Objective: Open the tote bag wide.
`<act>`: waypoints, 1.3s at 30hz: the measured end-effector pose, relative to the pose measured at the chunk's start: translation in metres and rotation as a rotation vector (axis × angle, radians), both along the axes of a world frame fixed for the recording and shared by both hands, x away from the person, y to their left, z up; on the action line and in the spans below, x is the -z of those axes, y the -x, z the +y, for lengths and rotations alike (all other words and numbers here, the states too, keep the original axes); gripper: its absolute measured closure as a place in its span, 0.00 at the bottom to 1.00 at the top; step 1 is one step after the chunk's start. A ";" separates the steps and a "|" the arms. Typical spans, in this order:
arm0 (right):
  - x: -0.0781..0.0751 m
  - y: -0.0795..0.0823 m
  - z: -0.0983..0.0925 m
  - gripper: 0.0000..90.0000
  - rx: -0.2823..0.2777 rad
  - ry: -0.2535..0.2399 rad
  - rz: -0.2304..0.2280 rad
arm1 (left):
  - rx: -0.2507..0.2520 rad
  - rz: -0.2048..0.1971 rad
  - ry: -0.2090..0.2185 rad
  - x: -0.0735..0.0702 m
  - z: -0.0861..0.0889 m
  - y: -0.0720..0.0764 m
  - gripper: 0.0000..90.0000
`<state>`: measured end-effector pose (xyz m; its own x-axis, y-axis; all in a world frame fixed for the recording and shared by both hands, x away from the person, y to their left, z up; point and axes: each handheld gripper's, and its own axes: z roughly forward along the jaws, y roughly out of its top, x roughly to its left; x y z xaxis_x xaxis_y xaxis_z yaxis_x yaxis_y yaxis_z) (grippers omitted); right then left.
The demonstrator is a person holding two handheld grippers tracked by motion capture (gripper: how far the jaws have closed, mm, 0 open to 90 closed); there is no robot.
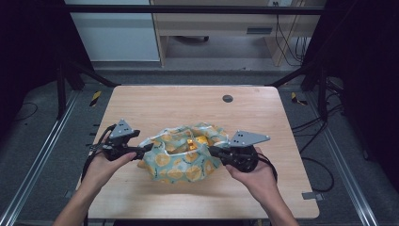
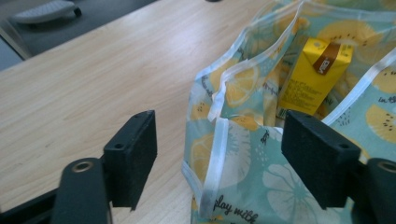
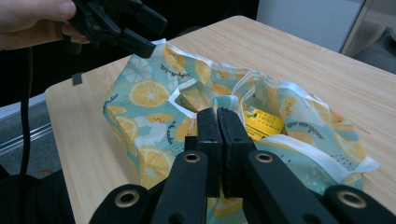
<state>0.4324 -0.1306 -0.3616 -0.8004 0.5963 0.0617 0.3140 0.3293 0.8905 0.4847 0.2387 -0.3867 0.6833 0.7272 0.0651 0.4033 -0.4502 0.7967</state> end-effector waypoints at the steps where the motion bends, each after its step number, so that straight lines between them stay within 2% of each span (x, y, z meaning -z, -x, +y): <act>1: 0.000 0.000 0.000 0.98 0.000 0.000 0.000 | 0.000 0.000 0.000 0.000 0.000 0.000 0.34; 3: 0.001 -0.001 0.000 0.98 0.002 -0.001 0.003 | 0.004 0.014 -0.004 0.002 -0.003 -0.002 0.36; 4: 0.002 -0.001 0.000 0.98 0.003 0.002 0.004 | 0.010 0.029 -0.022 0.004 -0.006 -0.002 0.39; 8: 0.003 -0.001 0.000 0.98 0.005 0.008 0.006 | 0.033 0.038 -0.047 0.006 -0.010 0.001 0.54; 10: 0.004 -0.001 -0.001 0.98 0.008 0.012 0.005 | 0.048 0.043 -0.040 0.006 -0.012 0.003 0.63; 13: 0.004 -0.001 -0.002 0.98 0.010 0.011 0.007 | 0.064 0.052 -0.050 0.007 -0.014 0.004 0.68; 17: 0.005 -0.002 -0.002 0.98 0.011 0.014 0.008 | 0.085 0.050 -0.049 0.008 -0.016 0.006 0.84; 20: 0.006 -0.004 -0.002 0.98 0.016 0.016 0.011 | 0.096 0.025 -0.025 0.007 -0.014 0.008 0.93; 22: 0.006 -0.006 -0.004 0.98 0.023 0.015 0.013 | 0.086 -0.001 0.000 0.005 -0.012 0.010 0.94; 23: 0.006 -0.006 -0.004 0.98 0.023 0.015 0.013 | 0.086 -0.001 0.000 0.005 -0.012 0.010 0.95; 24: 0.007 -0.007 -0.006 0.98 0.032 0.015 0.015 | 0.078 -0.041 0.022 0.001 -0.009 0.013 0.95; 25: 0.007 -0.007 -0.006 0.98 0.032 0.015 0.015 | 0.078 -0.041 0.022 0.001 -0.009 0.013 0.95; 27: 0.007 -0.007 -0.008 0.98 0.039 0.012 0.014 | 0.068 -0.066 0.063 -0.003 -0.004 0.017 0.95; 28: 0.006 -0.005 -0.010 0.98 0.044 0.008 0.010 | 0.069 -0.075 0.115 -0.006 0.000 0.021 0.96; 29: 0.006 -0.005 -0.010 0.98 0.044 0.008 0.010 | 0.069 -0.075 0.115 -0.006 0.000 0.021 0.97; 31: 0.005 -0.001 -0.013 0.98 0.045 0.007 0.007 | 0.087 -0.088 0.145 -0.008 0.006 0.030 0.97; 39: 0.011 0.011 -0.023 0.98 0.058 0.012 0.010 | 0.096 -0.090 0.164 -0.003 0.015 0.047 0.98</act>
